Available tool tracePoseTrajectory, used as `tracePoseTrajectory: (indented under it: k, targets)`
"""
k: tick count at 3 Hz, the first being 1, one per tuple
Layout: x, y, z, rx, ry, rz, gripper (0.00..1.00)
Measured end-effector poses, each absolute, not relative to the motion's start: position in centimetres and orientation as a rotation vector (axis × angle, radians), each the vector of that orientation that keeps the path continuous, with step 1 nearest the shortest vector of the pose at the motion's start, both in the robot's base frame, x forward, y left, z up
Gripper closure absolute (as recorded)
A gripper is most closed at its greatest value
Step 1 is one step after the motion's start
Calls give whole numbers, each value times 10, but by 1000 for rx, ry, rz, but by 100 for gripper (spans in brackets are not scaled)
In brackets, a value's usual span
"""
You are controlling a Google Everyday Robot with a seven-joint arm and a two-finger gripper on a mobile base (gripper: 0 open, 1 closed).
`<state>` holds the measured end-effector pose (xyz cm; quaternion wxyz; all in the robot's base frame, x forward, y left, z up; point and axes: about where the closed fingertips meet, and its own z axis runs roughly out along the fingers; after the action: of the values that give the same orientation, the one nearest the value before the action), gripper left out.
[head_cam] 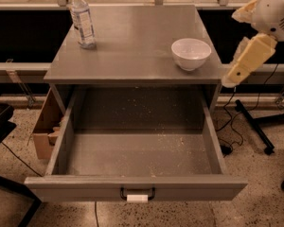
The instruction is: Place blue plastic bottle into top drawer
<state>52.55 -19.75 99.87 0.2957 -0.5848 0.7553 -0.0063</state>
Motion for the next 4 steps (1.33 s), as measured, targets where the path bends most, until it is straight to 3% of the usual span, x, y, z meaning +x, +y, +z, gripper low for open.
tracePoseTrajectory:
  k: [2,3,4]
  targets:
    - [626,-137,1007,-1383,1768,172,0]
    - [657,-96,1000,-1343,1662,285,0]
    - [661,-93,999,-1343,1656,289,0]
